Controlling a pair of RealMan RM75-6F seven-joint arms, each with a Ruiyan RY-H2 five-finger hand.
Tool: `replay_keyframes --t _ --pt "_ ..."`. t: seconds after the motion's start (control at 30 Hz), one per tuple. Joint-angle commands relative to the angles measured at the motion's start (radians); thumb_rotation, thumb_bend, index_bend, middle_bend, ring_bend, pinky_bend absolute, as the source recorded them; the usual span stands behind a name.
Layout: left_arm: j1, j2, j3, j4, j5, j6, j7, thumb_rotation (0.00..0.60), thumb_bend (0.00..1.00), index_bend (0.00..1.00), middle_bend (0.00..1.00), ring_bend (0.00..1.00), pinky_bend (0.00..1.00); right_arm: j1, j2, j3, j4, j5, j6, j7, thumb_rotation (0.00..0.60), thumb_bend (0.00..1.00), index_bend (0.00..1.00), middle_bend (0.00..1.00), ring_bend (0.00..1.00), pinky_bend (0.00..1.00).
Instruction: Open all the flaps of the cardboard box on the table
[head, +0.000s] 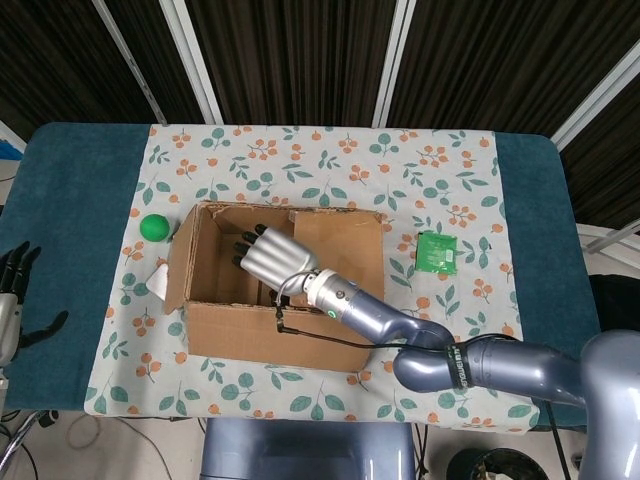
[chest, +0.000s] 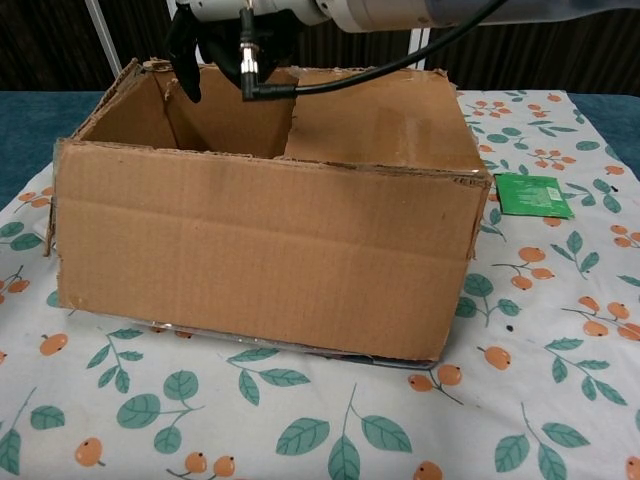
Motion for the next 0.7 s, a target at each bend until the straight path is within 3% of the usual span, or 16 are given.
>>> replay_keyframes --t 0.03,0.37,0.7 --pt "0.003 0.001 -0.005 -0.001 -0.001 -0.003 -0.005 0.600 0.19 0.00 0.00 0.00 0.00 0.034 -0.027 -0.024 0.041 0.010 -0.018 0.010 0.600 1.00 0.43 0.32 0.25 0.28" --pt "0.009 0.002 -0.017 -0.002 0.007 -0.017 -0.009 0.600 0.19 0.00 0.00 0.00 0.00 0.082 -0.011 -0.110 0.135 -0.031 -0.076 0.034 0.600 1.00 0.52 0.40 0.27 0.28" --pt "0.013 0.003 -0.028 -0.005 0.009 -0.028 -0.015 0.600 0.19 0.00 0.00 0.00 0.00 0.101 0.030 -0.176 0.131 -0.048 -0.085 0.015 0.600 1.00 0.59 0.46 0.28 0.28"
